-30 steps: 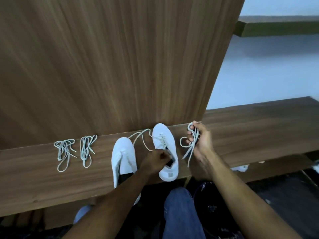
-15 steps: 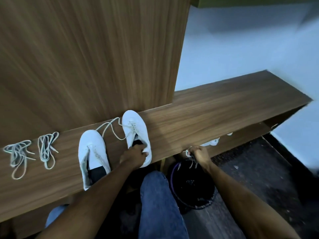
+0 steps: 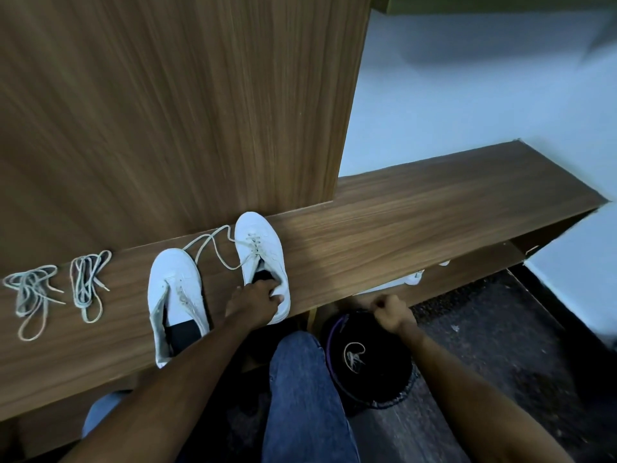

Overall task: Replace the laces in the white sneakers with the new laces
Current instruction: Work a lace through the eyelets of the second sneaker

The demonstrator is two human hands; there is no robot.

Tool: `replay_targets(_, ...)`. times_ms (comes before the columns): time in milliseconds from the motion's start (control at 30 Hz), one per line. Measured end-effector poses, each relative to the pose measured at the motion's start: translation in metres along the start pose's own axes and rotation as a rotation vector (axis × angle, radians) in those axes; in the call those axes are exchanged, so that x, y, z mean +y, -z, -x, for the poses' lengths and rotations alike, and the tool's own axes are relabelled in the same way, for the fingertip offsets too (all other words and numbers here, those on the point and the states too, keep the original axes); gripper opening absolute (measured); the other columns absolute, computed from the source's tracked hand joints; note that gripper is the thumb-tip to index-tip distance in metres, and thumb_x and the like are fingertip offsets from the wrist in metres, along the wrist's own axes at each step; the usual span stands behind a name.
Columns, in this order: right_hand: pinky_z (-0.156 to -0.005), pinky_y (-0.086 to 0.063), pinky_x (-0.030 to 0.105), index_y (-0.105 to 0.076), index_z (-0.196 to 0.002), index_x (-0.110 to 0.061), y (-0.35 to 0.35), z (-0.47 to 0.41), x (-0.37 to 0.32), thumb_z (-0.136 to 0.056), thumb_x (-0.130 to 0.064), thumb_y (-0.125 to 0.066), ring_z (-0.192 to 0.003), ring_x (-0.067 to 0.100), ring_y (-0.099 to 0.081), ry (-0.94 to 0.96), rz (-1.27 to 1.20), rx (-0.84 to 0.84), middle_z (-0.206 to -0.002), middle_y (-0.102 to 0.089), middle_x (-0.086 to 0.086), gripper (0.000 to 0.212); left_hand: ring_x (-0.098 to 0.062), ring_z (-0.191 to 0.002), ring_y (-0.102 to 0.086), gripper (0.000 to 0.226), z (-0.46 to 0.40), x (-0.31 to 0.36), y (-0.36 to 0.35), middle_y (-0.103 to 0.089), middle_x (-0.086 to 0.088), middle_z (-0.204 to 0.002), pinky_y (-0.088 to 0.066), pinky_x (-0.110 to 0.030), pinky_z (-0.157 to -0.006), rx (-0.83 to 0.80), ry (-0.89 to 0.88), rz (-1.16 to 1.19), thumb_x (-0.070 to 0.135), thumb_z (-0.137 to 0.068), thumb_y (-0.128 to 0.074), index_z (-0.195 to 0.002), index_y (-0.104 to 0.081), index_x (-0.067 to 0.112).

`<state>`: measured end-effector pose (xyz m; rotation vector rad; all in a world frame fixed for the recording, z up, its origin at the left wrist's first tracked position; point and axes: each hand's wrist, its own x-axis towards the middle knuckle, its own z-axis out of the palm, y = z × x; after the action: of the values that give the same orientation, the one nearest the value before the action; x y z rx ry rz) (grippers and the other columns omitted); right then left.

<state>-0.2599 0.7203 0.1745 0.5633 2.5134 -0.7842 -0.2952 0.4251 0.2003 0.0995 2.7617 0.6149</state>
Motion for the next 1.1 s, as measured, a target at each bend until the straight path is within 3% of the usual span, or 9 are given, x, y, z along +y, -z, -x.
replay_targets(133,-0.083,-0.048,0.029,-0.06,-0.065,-0.036,0.004,0.005,-0.059,-0.086,-0.02,-0.059,-0.094,0.018,-0.066,0.274,-0.146,0.143,-0.089,-0.072,-0.005,0.027,-0.024,-0.118,-0.054,0.036,0.007,0.002,0.008,-0.062,0.0,-0.126,-0.031,-0.039,-0.108,0.049,-0.057,-0.164,0.044,-0.095,-0.047,-0.126,-0.057,0.028)
replay_targets(300,-0.082,-0.049,0.026,-0.071,-0.086,-0.023,-0.009,0.026,-0.146,-0.087,-0.018,-0.063,-0.091,0.011,-0.066,0.563,-0.126,0.044,-0.093,-0.073,-0.005,0.01,-0.024,-0.117,-0.055,0.036,0.026,-0.005,0.011,-0.064,0.001,-0.124,-0.024,-0.036,-0.111,0.082,-0.104,-0.225,0.045,-0.096,-0.045,-0.127,-0.056,0.03)
replay_targets(400,-0.089,-0.047,0.029,-0.063,-0.118,-0.016,-0.035,0.027,-0.181,-0.086,-0.031,-0.063,-0.108,0.022,-0.061,0.555,0.033,-0.016,-0.115,-0.068,0.005,0.035,-0.022,-0.116,-0.056,0.041,0.044,-0.026,0.011,-0.062,0.004,-0.124,-0.03,-0.041,-0.109,0.187,-0.165,-0.116,0.042,-0.088,-0.056,-0.126,-0.057,0.029)
replay_targets(500,-0.097,-0.044,0.033,-0.044,-0.139,-0.01,-0.058,0.026,-0.2,-0.087,-0.034,-0.063,-0.123,0.029,-0.052,0.503,0.104,-0.061,-0.136,-0.054,0.012,0.06,-0.024,-0.121,-0.054,0.058,0.063,-0.054,0.011,-0.056,0.002,-0.127,-0.032,-0.053,-0.107,0.265,-0.184,-0.309,0.049,-0.075,-0.054,-0.128,-0.055,0.025)
replay_targets(633,-0.08,-0.05,0.035,-0.051,-0.118,-0.013,-0.077,0.026,-0.211,-0.081,-0.022,-0.059,-0.102,0.034,-0.06,0.458,0.081,-0.007,-0.119,-0.059,0.015,0.04,-0.025,-0.146,-0.017,0.069,0.09,-0.09,0.015,-0.028,-0.002,-0.153,-0.002,-0.058,-0.115,0.065,-0.105,-0.592,0.052,-0.086,-0.048,-0.147,-0.03,0.024)
replay_targets(767,-0.08,-0.051,0.039,-0.051,-0.111,-0.011,-0.078,0.024,-0.211,-0.075,-0.01,-0.055,-0.1,0.037,-0.06,0.485,0.144,0.034,-0.112,-0.058,0.016,0.036,-0.022,-0.123,-0.055,0.064,0.095,-0.12,0.025,-0.063,0.004,-0.124,-0.03,-0.052,-0.11,-0.019,-0.171,-0.669,0.061,-0.057,-0.071,-0.113,-0.068,0.03)
replay_targets(833,-0.079,-0.051,0.039,-0.052,-0.109,-0.009,-0.078,0.024,-0.21,-0.074,-0.009,-0.055,-0.1,0.038,-0.06,0.496,0.168,0.041,-0.111,-0.058,0.016,0.035,-0.02,-0.114,-0.062,0.064,0.088,-0.129,0.034,-0.068,0.006,-0.115,-0.037,-0.047,-0.105,0.018,-0.162,-0.662,0.063,-0.046,-0.076,-0.103,-0.072,0.032)
replay_targets(1000,-0.081,-0.051,0.04,-0.051,-0.118,-0.014,-0.086,0.031,-0.209,-0.076,-0.012,-0.055,-0.101,0.036,-0.06,0.489,0.199,0.067,-0.114,-0.056,0.013,0.042,-0.019,-0.147,-0.015,0.063,0.08,-0.163,0.058,-0.028,0.004,-0.155,-0.005,-0.042,-0.118,0.038,-0.028,-0.533,0.051,-0.086,-0.053,-0.143,-0.038,0.028)
replay_targets(1100,-0.084,-0.051,0.04,-0.049,-0.123,-0.018,-0.094,0.036,-0.209,-0.08,-0.015,-0.054,-0.103,0.034,-0.06,0.491,0.227,0.079,-0.117,-0.055,0.01,0.043,-0.017,-0.147,-0.012,0.063,0.082,-0.176,0.067,-0.023,0.006,-0.156,-0.002,-0.038,-0.118,0.003,-0.012,-0.513,0.052,-0.089,-0.05,-0.146,-0.033,0.031)
